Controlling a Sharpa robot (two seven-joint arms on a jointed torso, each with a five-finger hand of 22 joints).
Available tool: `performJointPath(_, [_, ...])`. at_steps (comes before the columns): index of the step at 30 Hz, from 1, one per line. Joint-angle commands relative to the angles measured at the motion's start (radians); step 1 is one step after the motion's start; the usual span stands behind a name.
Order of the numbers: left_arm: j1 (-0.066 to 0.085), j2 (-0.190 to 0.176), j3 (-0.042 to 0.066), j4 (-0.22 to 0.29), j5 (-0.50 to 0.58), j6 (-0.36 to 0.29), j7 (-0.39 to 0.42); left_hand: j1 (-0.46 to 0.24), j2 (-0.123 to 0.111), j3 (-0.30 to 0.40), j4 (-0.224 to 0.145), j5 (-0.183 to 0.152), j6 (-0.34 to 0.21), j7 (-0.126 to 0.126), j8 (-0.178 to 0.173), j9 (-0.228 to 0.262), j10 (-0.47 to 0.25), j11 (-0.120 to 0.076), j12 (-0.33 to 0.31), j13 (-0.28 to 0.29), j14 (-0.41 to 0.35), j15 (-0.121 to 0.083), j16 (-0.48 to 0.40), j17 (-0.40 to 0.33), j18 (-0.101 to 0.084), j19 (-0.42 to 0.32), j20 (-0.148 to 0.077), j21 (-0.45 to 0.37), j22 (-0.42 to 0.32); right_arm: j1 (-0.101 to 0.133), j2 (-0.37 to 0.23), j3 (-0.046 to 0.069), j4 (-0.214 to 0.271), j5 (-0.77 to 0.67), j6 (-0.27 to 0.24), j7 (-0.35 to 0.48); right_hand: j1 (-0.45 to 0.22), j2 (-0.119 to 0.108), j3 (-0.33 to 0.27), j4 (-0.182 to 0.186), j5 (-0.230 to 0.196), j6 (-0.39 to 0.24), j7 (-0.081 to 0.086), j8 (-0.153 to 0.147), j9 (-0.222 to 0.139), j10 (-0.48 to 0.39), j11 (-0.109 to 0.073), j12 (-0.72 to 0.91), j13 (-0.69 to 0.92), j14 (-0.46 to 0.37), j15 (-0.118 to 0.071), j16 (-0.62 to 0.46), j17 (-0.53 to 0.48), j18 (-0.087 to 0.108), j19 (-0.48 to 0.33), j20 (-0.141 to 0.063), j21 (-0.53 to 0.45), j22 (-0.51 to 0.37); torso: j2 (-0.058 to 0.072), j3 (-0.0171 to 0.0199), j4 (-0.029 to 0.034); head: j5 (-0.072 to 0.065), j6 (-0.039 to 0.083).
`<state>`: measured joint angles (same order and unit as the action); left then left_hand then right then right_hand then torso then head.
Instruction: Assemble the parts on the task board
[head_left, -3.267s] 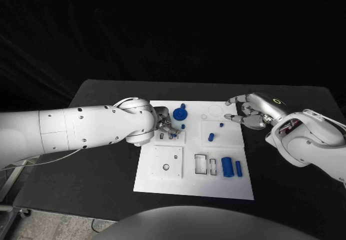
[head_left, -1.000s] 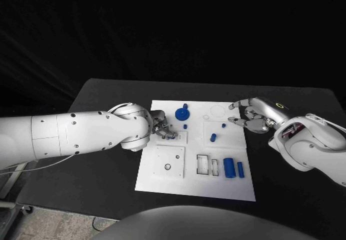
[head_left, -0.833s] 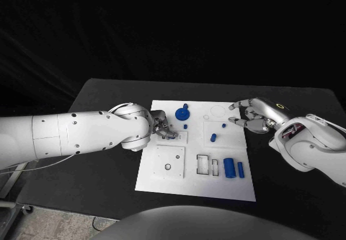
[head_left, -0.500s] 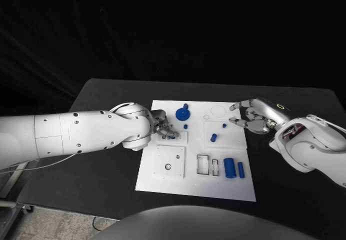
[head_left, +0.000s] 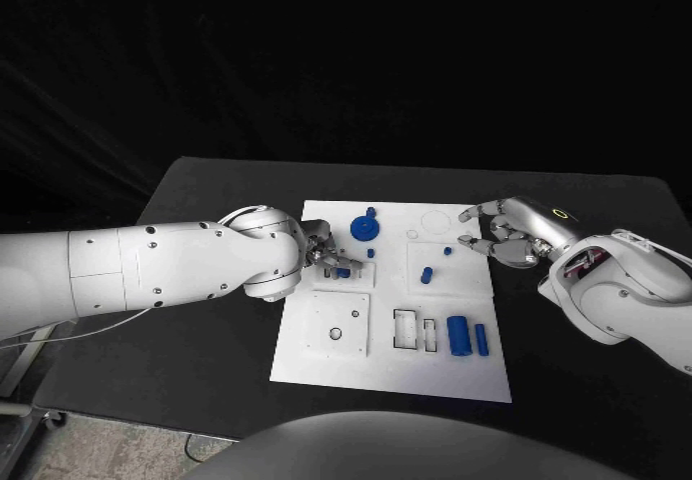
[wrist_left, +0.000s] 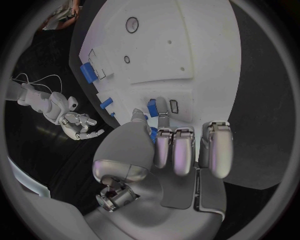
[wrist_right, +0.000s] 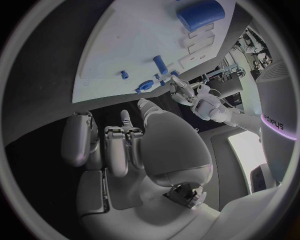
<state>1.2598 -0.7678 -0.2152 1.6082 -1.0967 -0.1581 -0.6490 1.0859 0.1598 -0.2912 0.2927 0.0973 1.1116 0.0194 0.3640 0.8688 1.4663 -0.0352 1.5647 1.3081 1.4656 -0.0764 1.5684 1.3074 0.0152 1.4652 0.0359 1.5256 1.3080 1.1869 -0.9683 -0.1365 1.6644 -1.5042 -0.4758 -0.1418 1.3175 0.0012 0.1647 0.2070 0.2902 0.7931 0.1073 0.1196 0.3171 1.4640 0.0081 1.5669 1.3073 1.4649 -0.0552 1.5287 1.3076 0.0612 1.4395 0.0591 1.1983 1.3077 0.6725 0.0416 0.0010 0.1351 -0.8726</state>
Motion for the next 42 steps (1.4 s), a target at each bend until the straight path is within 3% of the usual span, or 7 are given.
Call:
performJointPath(1, [-0.001,0.002,-0.001,0.0,-0.003,-0.005,0.001,-0.013,0.007,-0.016,-0.001,-0.02,0.009,-0.002,0.015,0.022,0.104,-0.004,0.006,0.263,0.105,0.001,0.002,0.263,0.004,0.041,0.005,-0.001,0.211,-0.001,0.0,0.0,-0.001,-0.001,0.015,-0.005,0.008,-0.002,0.004,-0.001,0.007,0.008,0.001,-0.004,-0.002,0.107,0.005,0.004,0.263,0.093,0.006,-0.006,0.232,0.016,-0.009,0.0,-0.005,0.16,0.0,-0.0001,0.0005,0.0,0.0])
performJointPath(5, [-0.002,0.003,-0.001,-0.001,-0.003,-0.014,0.003,-0.017,0.016,-0.037,-0.002,-0.035,0.011,-0.007,0.045,0.067,0.104,-0.009,0.006,0.263,0.105,-0.003,0.002,0.263,0.003,0.044,0.001,0.001,0.215,-0.002,0.001,0.0,-0.002,-0.001,0.016,-0.006,0.01,-0.002,0.007,-0.003,0.016,0.009,0.001,-0.005,-0.003,0.107,0.005,0.004,0.263,0.093,0.006,-0.006,0.231,0.016,-0.009,0.0,-0.005,0.16,-0.001,-0.0003,0.0003,0.002,0.0])
performJointPath(10, [-0.002,0.004,-0.001,0.001,-0.003,-0.022,0.004,-0.01,0.025,-0.046,-0.003,-0.026,0.007,-0.012,0.06,0.094,0.104,-0.013,0.006,0.263,0.105,-0.007,0.002,0.263,-0.002,0.064,-0.003,0.014,0.23,-0.003,0.0,0.0,-0.003,-0.001,0.016,-0.007,0.012,-0.002,0.011,-0.006,0.022,0.01,0.001,-0.006,-0.005,0.107,0.005,0.004,0.263,0.093,0.006,-0.006,0.231,0.016,-0.009,0.0,-0.005,0.16,-0.001,-0.0008,-0.0001,0.003,0.0])
performJointPath(23, [-0.003,0.008,0.0,0.003,-0.007,-0.059,0.008,0.012,0.031,-0.052,-0.005,-0.004,-0.007,-0.012,0.05,0.101,0.104,-0.015,0.006,0.263,0.105,-0.01,0.002,0.263,-0.004,0.069,-0.006,0.018,0.234,-0.006,-0.003,0.0,-0.004,0.001,0.013,-0.005,0.014,-0.003,0.014,-0.008,0.028,0.011,0.001,-0.006,-0.006,0.107,0.005,0.004,0.263,0.092,0.006,-0.007,0.231,0.017,-0.009,0.0,-0.006,0.16,0.0,-0.0002,0.0001,0.004,0.0])
performJointPath(32, [-0.002,0.014,0.001,0.002,-0.012,-0.048,0.006,0.037,0.038,-0.055,-0.004,0.026,-0.004,-0.013,0.042,0.103,0.104,-0.016,0.006,0.263,0.105,-0.011,0.002,0.263,-0.004,0.069,-0.008,0.017,0.235,-0.007,-0.004,0.0,-0.003,0.002,0.013,-0.004,0.014,-0.003,0.015,-0.008,0.03,0.012,0.0,-0.006,-0.007,0.107,0.005,0.004,0.263,0.093,0.005,-0.006,0.232,0.016,-0.008,0.0,-0.004,0.161,0.001,-0.0004,0.0008,0.002,0.0])
performJointPath(42, [-0.002,-0.005,0.001,0.015,-0.031,-0.047,0.004,0.056,0.04,-0.06,-0.005,0.053,0.006,-0.016,0.044,0.112,0.104,-0.018,0.006,0.263,0.105,-0.013,0.002,0.263,-0.004,0.071,-0.009,0.018,0.236,-0.007,-0.006,0.0,-0.002,0.002,0.011,-0.003,0.014,-0.003,0.016,-0.009,0.033,0.013,0.0,-0.006,-0.007,0.106,0.005,0.003,0.263,0.093,0.005,-0.005,0.232,0.016,-0.008,0.0,-0.005,0.161,0.001,-0.001,0.0008,0.006,0.0])
